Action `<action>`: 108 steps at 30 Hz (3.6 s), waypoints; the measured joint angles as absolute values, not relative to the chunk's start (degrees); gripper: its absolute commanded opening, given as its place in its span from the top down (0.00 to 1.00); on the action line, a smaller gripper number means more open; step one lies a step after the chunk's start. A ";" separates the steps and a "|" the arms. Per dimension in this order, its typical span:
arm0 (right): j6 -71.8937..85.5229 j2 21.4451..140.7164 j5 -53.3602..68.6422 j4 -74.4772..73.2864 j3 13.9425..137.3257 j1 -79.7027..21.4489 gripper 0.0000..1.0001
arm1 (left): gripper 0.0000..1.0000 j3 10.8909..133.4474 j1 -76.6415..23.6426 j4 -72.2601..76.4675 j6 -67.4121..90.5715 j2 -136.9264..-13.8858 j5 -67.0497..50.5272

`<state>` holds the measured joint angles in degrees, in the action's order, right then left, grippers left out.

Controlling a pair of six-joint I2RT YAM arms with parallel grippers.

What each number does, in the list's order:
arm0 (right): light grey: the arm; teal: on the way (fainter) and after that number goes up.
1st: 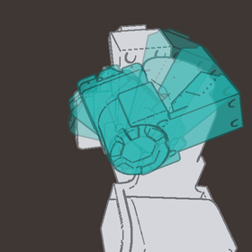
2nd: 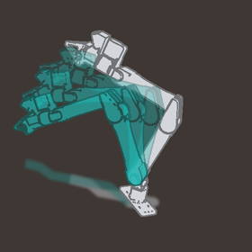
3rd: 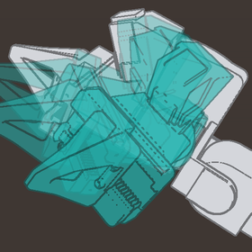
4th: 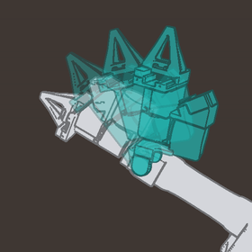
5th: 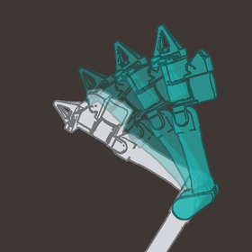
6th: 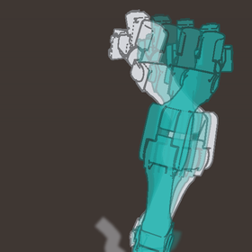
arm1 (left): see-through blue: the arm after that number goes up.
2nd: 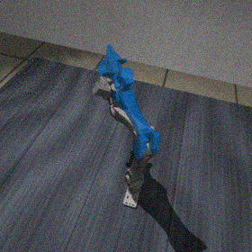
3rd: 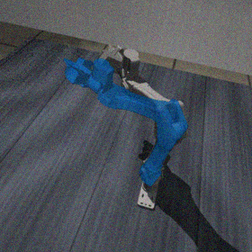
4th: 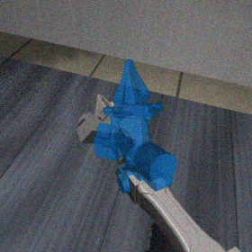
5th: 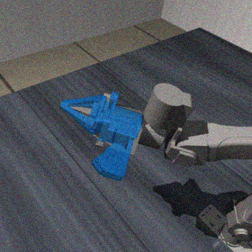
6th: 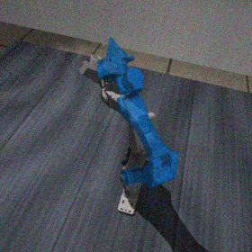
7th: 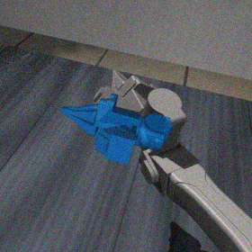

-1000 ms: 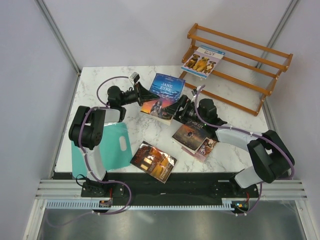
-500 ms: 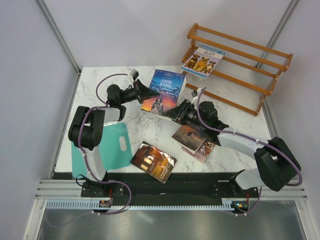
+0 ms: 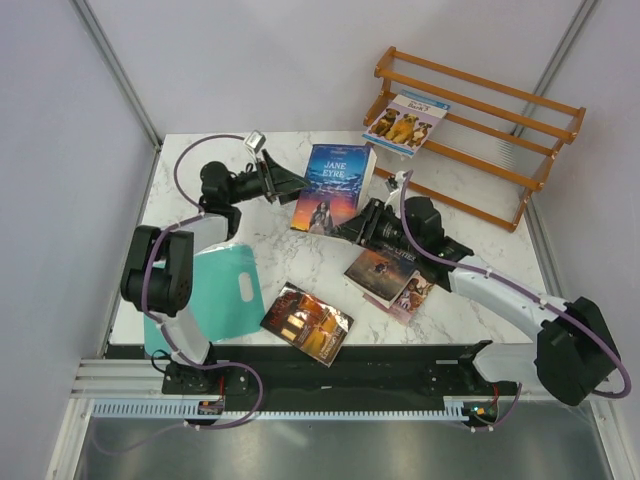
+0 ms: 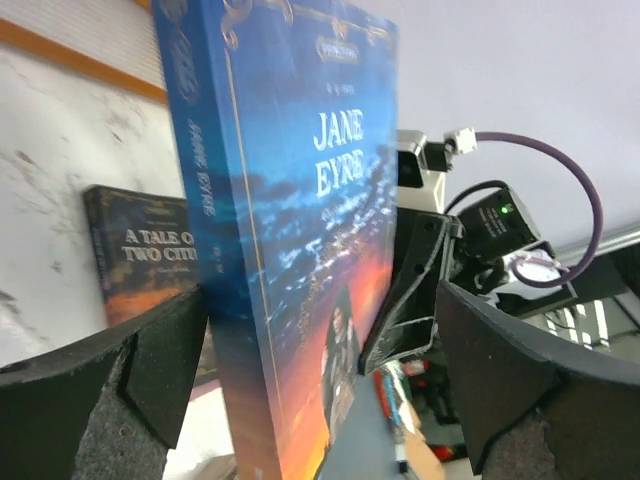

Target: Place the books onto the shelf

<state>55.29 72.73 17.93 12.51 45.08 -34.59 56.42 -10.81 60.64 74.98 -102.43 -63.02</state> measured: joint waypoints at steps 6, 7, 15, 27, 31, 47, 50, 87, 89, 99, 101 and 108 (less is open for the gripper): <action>49.21 66.74 16.91 1.02 45.47 -34.33 1.00 | 0.00 54.83 -3.38 58.33 69.71 -97.62 -63.37; 48.51 65.89 16.49 -1.10 45.47 -34.15 1.00 | 0.00 54.39 -1.93 58.33 69.25 -96.97 -63.37; 45.04 60.12 15.53 -12.16 44.40 -27.38 1.00 | 0.00 50.63 0.12 56.07 66.57 -95.94 -64.73; 39.09 62.54 23.20 -14.98 43.11 -20.03 1.00 | 0.00 46.78 -1.41 51.24 62.02 -95.92 -65.56; 38.70 69.25 26.11 -15.03 39.99 -20.14 1.00 | 0.00 52.93 -7.92 28.18 46.09 -95.59 -59.88; 37.87 82.63 19.09 -19.44 43.97 -21.02 0.87 | 0.00 62.61 -17.23 -11.53 21.17 -83.55 -20.45; 37.43 82.63 15.68 -21.08 45.43 -21.19 0.81 | 0.00 62.63 -17.23 -13.06 19.35 -82.87 -18.24; 21.28 70.26 24.01 -26.94 48.82 -20.84 1.00 | 0.00 50.57 -17.65 28.49 42.94 -98.87 -48.62; 21.85 70.26 26.00 -27.40 49.91 -20.78 1.00 | 0.00 50.57 -19.55 32.84 45.36 -100.60 -48.93; 25.69 70.19 32.42 -25.28 57.67 -20.78 1.00 | 0.00 50.48 -23.66 53.21 59.55 -109.78 -50.02; 26.65 70.19 33.21 -24.38 58.96 -20.78 1.00 | 0.00 50.48 -23.66 55.72 61.47 -110.06 -49.93; 30.61 70.19 35.75 -20.82 59.83 -20.73 1.00 | 0.00 51.11 -24.14 68.12 69.25 -112.66 -49.56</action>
<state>30.61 70.19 35.75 -20.82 59.83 -20.73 51.11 -24.14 68.12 69.25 -112.66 -49.56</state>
